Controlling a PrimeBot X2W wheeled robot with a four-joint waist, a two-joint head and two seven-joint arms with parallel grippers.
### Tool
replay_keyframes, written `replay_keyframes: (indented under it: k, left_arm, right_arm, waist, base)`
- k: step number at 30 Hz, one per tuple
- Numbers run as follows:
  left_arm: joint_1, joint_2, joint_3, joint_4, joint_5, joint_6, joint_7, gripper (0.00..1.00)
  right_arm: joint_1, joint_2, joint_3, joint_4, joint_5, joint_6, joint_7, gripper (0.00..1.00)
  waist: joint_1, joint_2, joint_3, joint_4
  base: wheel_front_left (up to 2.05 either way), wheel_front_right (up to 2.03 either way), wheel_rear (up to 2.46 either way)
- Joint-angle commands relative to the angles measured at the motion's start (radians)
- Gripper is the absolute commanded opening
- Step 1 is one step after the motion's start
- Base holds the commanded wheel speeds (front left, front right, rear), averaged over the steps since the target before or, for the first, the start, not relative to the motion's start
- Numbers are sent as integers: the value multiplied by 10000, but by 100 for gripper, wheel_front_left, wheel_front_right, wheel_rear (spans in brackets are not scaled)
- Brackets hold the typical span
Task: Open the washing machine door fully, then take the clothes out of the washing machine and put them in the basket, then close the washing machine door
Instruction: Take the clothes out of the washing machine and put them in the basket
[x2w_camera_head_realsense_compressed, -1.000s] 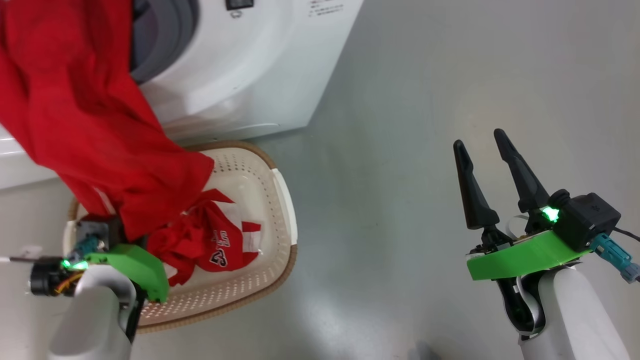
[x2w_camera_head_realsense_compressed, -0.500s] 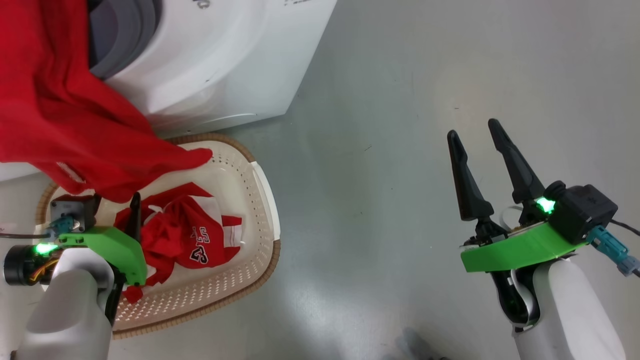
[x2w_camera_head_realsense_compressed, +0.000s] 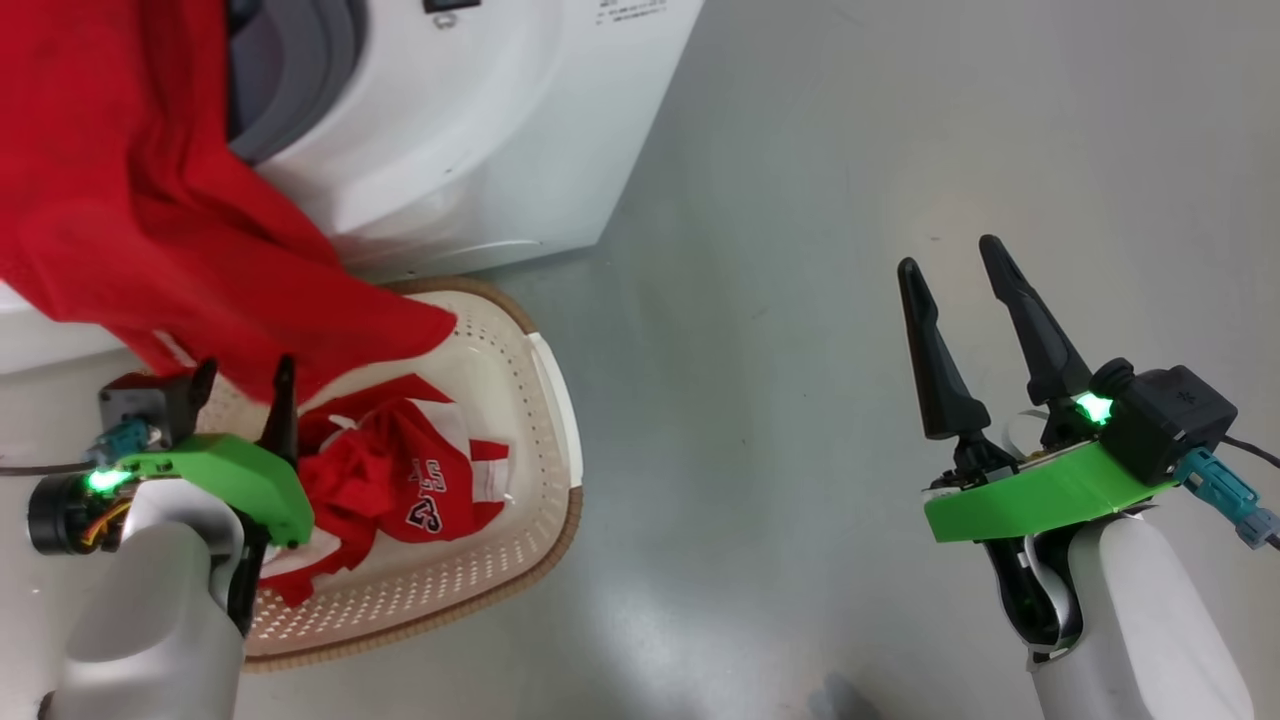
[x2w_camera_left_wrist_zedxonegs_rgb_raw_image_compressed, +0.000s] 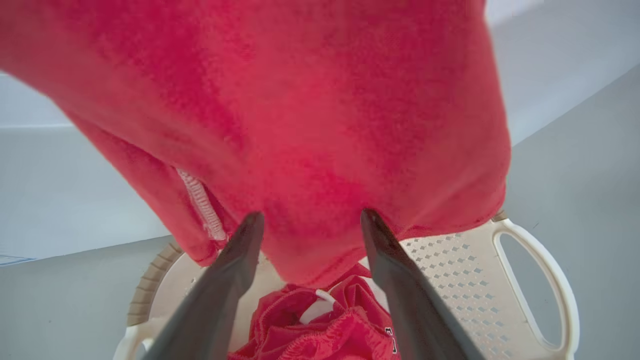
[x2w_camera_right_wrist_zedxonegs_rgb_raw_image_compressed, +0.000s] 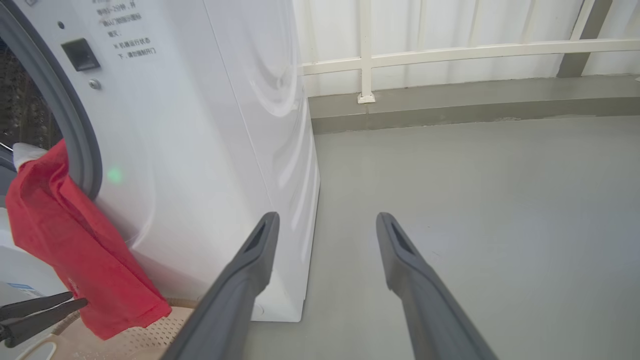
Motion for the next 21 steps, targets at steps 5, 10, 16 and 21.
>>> replay_keyframes:
  k: [5, 10, 16, 21]
  left_arm:
    - [797, 183, 598, -1238, -426, -31, -55, 100]
    - [1109, 49, 998, -2195, -528, -31, -55, 100]
    - [1578, -133, 1428, -3713, -505, -31, -55, 100]
    - [2077, -210, 1901, -5085, -187, -31, -55, 100]
  right_arm:
    - [317, -179, 124, -141, 51, 16, -48, 100]
    - [426, -280, 43, -160, 35, 16, -48, 100]
    - [504, -366, -22, -196, 3, 16, -48, 100]
    - [555, -416, -68, -191, -2, 16, -48, 100]
  waist:
    - [0, 0, -471, 397]
    - [0, 0, -629, 635]
    - [0, 0, -752, 917]
    - [0, 0, -849, 1064]
  base:
    - [0, 0, 0]
    - [0, 0, 0]
    - [0, 0, 0]
    - [0, 0, 0]
